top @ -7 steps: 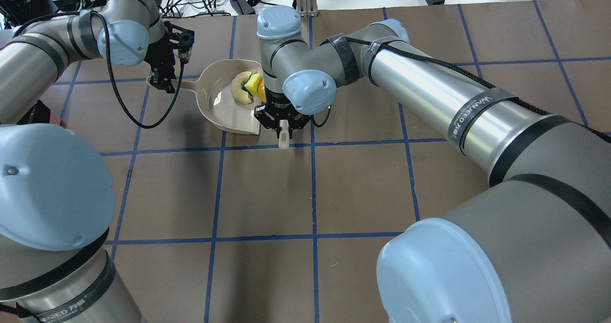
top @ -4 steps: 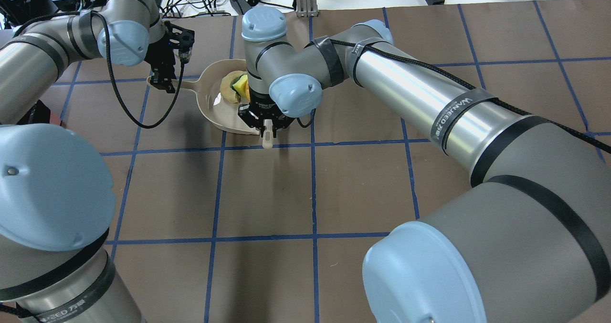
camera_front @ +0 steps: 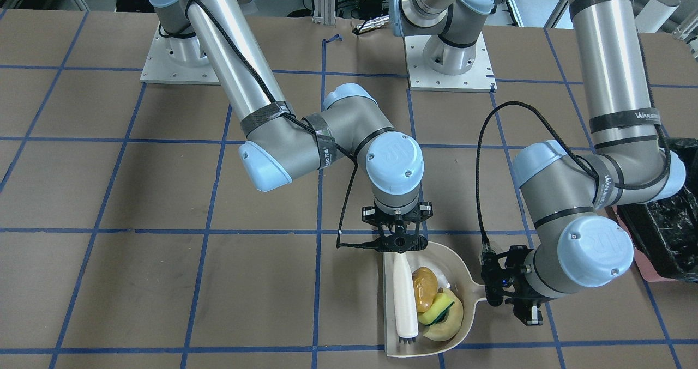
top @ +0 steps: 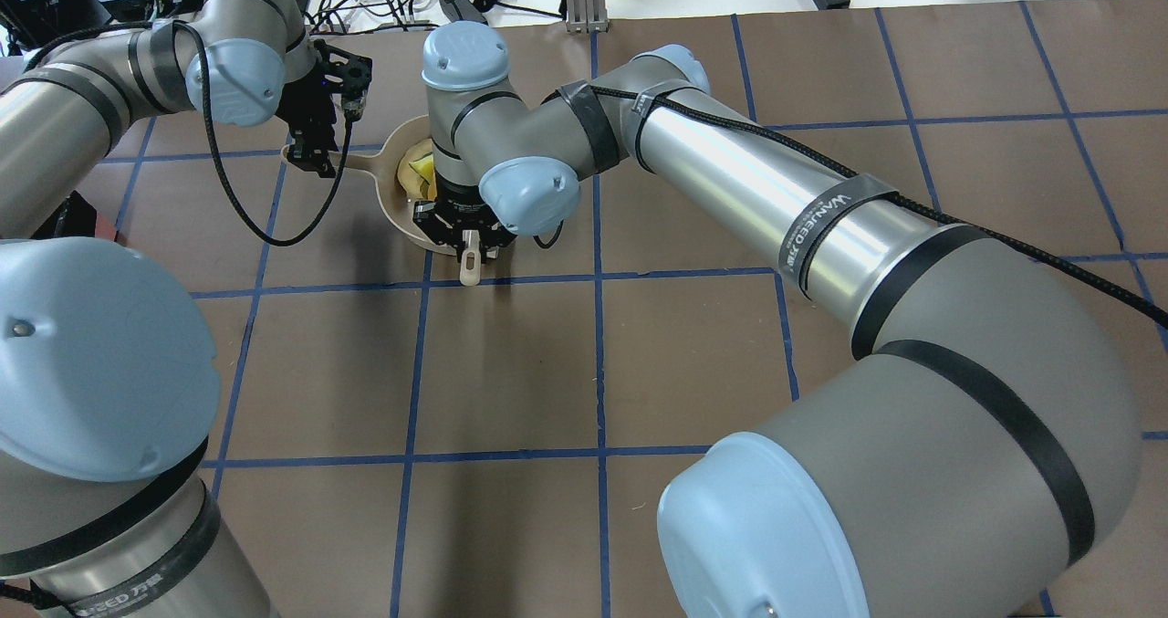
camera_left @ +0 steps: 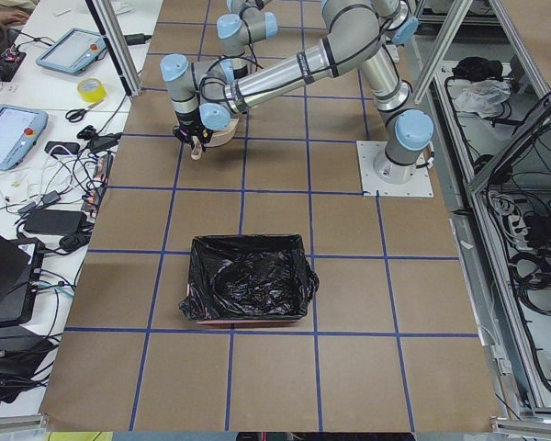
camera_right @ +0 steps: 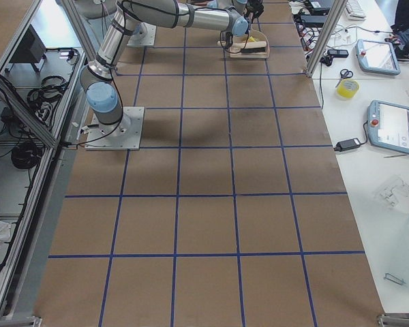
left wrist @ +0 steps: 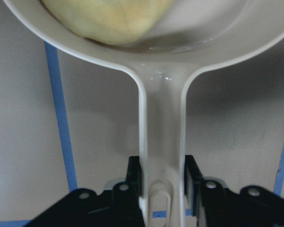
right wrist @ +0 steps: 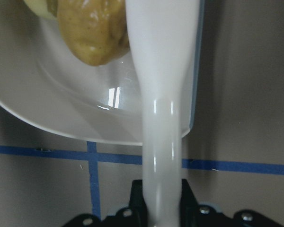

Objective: Sweep and dump trash into bin
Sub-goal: 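Lift the brush away with the right gripper while the left raises the dustpan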

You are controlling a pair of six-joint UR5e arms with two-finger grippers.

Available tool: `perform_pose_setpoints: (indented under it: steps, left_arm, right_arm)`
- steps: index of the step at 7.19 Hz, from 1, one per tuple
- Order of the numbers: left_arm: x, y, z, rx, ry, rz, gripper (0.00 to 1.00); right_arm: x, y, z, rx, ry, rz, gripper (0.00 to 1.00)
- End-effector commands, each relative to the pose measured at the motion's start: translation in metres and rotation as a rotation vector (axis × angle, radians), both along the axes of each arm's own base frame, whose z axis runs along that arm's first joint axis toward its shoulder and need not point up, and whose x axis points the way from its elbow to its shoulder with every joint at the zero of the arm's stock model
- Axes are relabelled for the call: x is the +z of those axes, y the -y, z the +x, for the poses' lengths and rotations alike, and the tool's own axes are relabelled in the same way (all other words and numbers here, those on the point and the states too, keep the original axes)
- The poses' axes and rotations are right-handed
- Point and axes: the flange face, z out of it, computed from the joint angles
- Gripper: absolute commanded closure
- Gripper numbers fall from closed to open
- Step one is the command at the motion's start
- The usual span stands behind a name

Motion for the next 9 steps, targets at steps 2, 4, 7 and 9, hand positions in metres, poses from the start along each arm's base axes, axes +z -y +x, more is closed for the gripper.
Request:
perform_pose_setpoints:
  steps: [2, 4, 7, 9]
  left_arm:
    - [-0.005, -0.002, 0.007, 0.008, -0.014, 0.009, 1.00]
    - [-0.007, -0.003, 0.007, 0.009, -0.014, 0.012, 1.00]
    - [-0.006, -0.003, 0.008, 0.030, -0.077, 0.002, 1.00]
    - [-0.007, -0.004, 0.028, 0.070, -0.166, -0.007, 1.00]
  right_arm:
    - [0.004, -0.001, 0.003, 0.002, -0.006, -0.003, 1.00]
    - [0.020, -0.003, -0.023, 0.000, -0.124, 0.042, 1.00]
    - [0.031, 0.022, -0.078, -0.012, -0.181, 0.059, 1.00]
    - [0.068, 0.051, -0.162, -0.075, -0.204, 0.091, 1.00]
